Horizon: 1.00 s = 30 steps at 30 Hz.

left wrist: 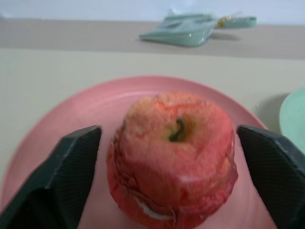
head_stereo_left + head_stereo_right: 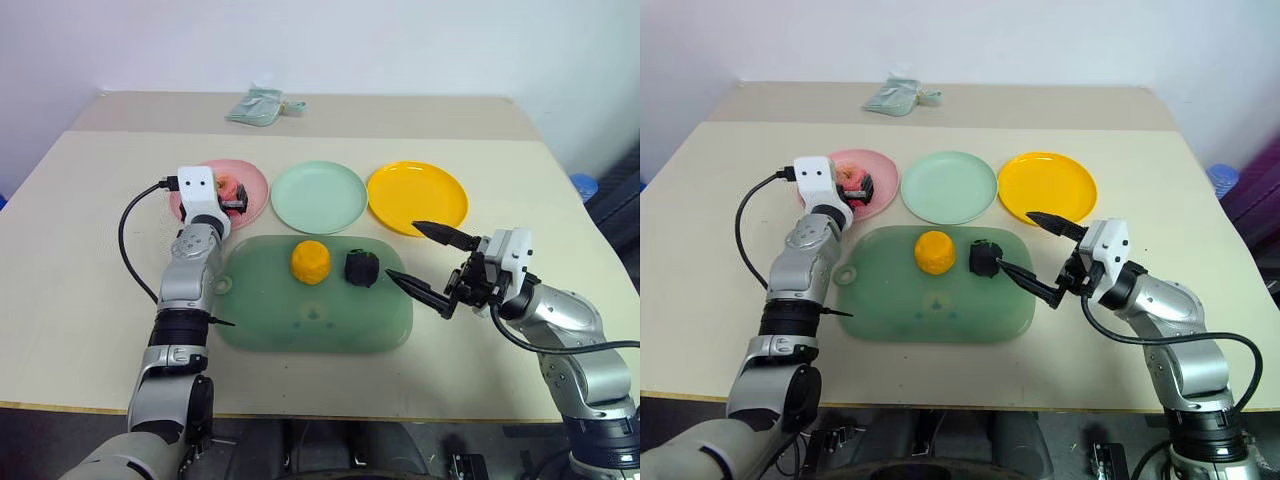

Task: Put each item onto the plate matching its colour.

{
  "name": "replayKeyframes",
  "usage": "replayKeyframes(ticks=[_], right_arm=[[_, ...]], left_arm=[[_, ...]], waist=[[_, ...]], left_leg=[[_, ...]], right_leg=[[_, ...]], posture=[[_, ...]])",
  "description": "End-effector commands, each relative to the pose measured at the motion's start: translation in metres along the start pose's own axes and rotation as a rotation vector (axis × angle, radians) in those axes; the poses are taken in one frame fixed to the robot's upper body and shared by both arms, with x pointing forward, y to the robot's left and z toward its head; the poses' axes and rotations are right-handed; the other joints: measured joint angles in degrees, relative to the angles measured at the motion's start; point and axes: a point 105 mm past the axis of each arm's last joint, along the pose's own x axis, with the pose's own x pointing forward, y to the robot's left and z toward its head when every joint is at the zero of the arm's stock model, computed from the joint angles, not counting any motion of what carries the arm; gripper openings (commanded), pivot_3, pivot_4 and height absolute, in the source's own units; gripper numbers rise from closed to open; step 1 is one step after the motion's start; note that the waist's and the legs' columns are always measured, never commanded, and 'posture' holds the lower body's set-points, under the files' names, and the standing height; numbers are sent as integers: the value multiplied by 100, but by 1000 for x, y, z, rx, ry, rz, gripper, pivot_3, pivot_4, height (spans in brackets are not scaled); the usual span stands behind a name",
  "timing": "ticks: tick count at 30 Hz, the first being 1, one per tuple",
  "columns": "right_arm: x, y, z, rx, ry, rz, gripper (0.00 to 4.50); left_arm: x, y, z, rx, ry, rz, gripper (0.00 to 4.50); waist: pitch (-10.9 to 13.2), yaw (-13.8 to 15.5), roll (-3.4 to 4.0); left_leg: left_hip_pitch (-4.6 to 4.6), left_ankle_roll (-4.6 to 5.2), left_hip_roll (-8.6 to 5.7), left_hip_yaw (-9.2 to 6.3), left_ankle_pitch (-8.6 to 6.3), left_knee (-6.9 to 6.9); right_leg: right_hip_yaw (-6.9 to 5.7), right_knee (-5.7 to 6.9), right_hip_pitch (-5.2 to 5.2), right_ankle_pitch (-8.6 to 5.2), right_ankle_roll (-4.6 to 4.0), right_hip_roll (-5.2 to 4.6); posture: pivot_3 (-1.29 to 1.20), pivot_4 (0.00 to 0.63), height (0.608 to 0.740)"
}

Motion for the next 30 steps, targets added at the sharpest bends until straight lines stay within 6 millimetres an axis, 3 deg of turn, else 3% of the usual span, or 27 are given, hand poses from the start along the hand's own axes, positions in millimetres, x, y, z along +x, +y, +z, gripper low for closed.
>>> replayKeyframes(ticks=[1, 8, 11, 17, 21, 25, 28, 30], right_arm=[[-1, 1, 10, -33, -34, -8, 4500], [4, 0, 7, -9, -30, -9, 4500], [6, 0, 6, -3, -29, -5, 4500], [8, 1, 4, 6, -25, -4, 4500], [8, 4, 4, 5, -18, -5, 4500], [16, 9, -6, 11, 58, 20, 4500], [33, 4, -23, -62, 210, 16, 4500], [41, 2, -22, -65, 238, 10, 4500]], left_arm=[[-9, 1, 23, 16, -87, -47, 4427], [-37, 23, 51, 72, -168, -208, 4427], [-61, 4, 53, 49, -163, -472, 4427], [-109, -48, 27, 106, -31, -905, 4427], [-115, -70, 29, 88, -26, -995, 4427], [-125, -50, 30, 94, 0, -1020, 4427], [-146, -26, 28, 149, 39, -1096, 4427], [-158, -18, 29, 163, 58, -1139, 4427]], waist=[[0, 2, 0], [0, -18, 1], [0, -29, 1], [0, 7, 1], [0, 16, 1], [0, -106, 1], [2, -273, 6], [5, -265, 9]], left_leg=[[0, 0, 0, 0, 0, 0], [2, -4, 2, 0, 2, 0], [2, -4, 3, 0, 2, -2], [3, -3, 1, -2, 2, -1], [3, 15, 0, -2, -9, 0], [3, 24, 3, -3, -14, -2], [4, 23, 8, -1, -13, -11], [2, 12, 8, -4, -6, -14]], right_leg=[[1, 1, 0, 0, 0, 0], [1, 3, 0, 0, 0, -1], [0, 3, 0, 0, -1, -2], [0, 0, 6, 0, -1, -6], [0, 0, 6, 0, -1, -6], [1, 2, 2, -1, -2, 1], [8, 7, -12, -2, -4, 6], [5, 10, -14, -4, -7, 4]], posture=[[0, 150, 740], [0, 150, 740], [0, 150, 740], [0, 150, 740], [0, 150, 740], [0, 150, 740], [0, 150, 740], [0, 150, 740]])
